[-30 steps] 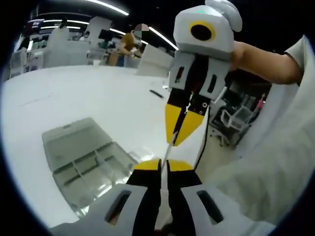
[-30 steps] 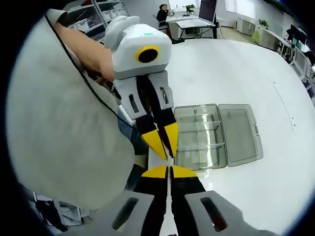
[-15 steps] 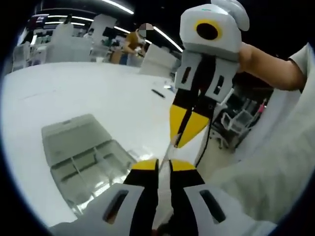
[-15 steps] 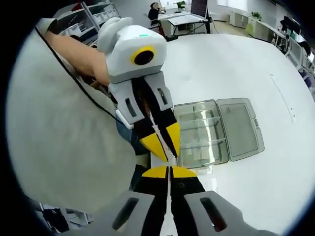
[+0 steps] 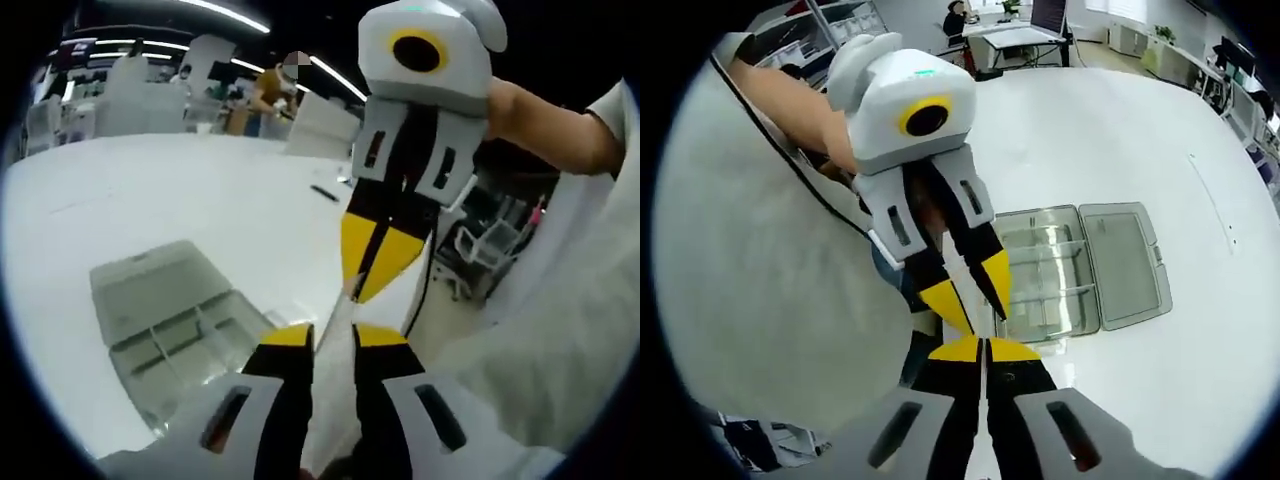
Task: Insert the divider into the dual guide fixture by aligning both edges with the guide slots and pushing it downward to the bottom, including one-sided entry, uneven engagement, binding, and posture correction.
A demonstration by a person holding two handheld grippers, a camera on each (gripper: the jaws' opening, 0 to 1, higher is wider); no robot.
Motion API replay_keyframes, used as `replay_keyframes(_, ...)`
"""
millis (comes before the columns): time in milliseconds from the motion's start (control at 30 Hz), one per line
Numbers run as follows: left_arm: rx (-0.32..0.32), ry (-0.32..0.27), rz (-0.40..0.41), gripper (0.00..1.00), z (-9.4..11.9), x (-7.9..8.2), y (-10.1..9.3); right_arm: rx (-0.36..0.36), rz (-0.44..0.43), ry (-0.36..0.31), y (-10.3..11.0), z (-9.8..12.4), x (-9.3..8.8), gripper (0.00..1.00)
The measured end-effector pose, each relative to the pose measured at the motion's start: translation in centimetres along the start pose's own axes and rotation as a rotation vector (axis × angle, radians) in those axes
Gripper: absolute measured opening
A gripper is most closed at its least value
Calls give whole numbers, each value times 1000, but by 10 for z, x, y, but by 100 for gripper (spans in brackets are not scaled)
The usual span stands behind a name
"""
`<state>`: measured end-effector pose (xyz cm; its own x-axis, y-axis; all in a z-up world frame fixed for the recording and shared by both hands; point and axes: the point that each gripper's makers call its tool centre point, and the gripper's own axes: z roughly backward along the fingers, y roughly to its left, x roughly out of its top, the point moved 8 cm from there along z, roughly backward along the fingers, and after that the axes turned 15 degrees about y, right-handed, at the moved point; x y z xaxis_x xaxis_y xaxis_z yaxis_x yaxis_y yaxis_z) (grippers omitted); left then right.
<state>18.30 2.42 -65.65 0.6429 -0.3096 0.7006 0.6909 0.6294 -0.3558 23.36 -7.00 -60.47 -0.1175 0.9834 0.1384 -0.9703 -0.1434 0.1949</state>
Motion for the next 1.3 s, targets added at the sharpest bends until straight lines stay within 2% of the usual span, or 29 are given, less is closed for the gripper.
replay_keyframes(100,6,3,-13,21,1,1,0,-3,-4,-1,-2,1,1,0)
replay_keyframes(367,30,12,-49,20,2,2,1,-16,-22,25,-7,1,5,0)
replay_keyframes(700,63,17,-82,28,3,4,3,3,-135,11,-16,2,9,0)
replay_keyframes(900,65,27,-83,30,2,3,4,12,-170,-5,-18,1,9,0)
replay_keyframes(1067,60,32,-81,31,0,3,2,17,-183,-16,-18,1,9,0)
replay_keyframes(1300,58,23,-60,32,0,2,3,0,-148,-1,-17,-1,10,0)
